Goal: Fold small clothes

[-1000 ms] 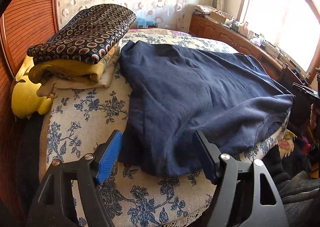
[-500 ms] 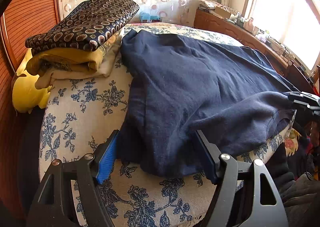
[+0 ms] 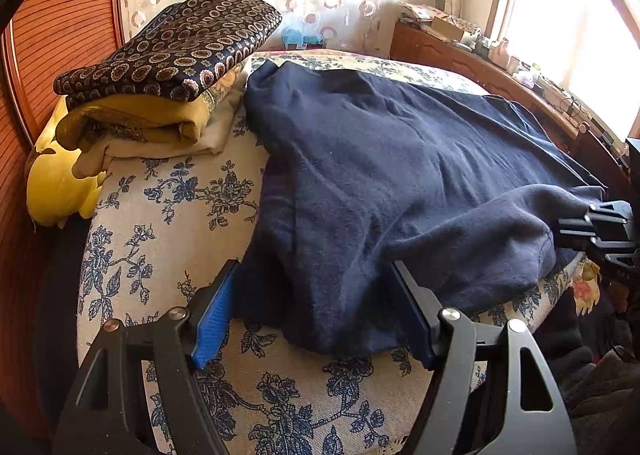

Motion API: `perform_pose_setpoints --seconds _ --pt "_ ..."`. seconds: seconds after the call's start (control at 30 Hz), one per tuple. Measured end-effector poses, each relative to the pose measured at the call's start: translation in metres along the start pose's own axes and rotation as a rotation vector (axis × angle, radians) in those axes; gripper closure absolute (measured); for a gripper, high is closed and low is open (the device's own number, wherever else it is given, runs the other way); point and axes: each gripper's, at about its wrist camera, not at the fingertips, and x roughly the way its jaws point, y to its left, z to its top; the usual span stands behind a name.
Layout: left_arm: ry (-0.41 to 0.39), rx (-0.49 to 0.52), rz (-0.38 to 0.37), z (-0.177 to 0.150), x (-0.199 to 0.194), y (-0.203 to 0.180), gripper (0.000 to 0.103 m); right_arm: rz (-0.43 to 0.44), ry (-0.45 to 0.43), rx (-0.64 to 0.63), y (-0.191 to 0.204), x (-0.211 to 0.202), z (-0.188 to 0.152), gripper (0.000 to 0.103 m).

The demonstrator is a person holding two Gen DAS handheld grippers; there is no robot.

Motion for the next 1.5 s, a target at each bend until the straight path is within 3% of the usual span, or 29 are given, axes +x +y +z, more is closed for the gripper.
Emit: perform_pose_setpoints --seconds 0.23,0.4,0.47,0.53,0.7,0.83,0.87,0.93,1.03,1.37,1.5 --pt "-0.004 -0.01 0.006 0.001 0.0 0.001 0.029 0.099 -0.003 -0.021 0.018 -0.012 -0.01 0.103" --pt "-0.006 -0.01 0.02 0.0 0.003 0.002 0.029 0.062 -0.039 -0.057 0.02 -0.023 -0.01 0.103" --pt "-0.01 -0.009 0.022 0.0 0.003 0.002 0.029 0.044 -0.036 -0.058 0.021 -0.019 -0.007 0.095" --pt "-0.011 -0.008 0.024 0.0 0.003 0.002 0.029 0.026 -0.032 -0.07 0.025 -0.009 -0.003 0.073" --pt "-0.013 -0.007 0.024 0.0 0.003 0.001 0.029 0.035 -0.021 -0.113 0.03 0.009 0.002 0.055" --pt "-0.013 -0.005 0.027 -0.001 0.002 0.001 0.029 0.028 -0.021 -0.123 0.034 0.018 0.005 0.057" --pt "-0.014 -0.005 0.027 -0.001 0.002 0.001 0.029 0.03 -0.022 -0.124 0.035 0.018 0.004 0.061" --pt "-0.013 -0.004 0.027 -0.001 0.002 0.001 0.029 0.045 -0.026 -0.126 0.036 0.018 0.003 0.081" --pt "-0.013 -0.006 0.027 0.0 0.003 0.001 0.029 0.044 -0.027 -0.133 0.034 0.013 0.001 0.091" --pt "-0.013 -0.031 0.016 0.003 0.004 0.002 0.03 0.128 -0.043 -0.093 0.037 -0.016 -0.007 0.092" --pt "-0.014 -0.024 0.015 0.005 0.005 0.0 0.04 0.118 -0.046 -0.071 0.033 -0.018 -0.005 0.07"
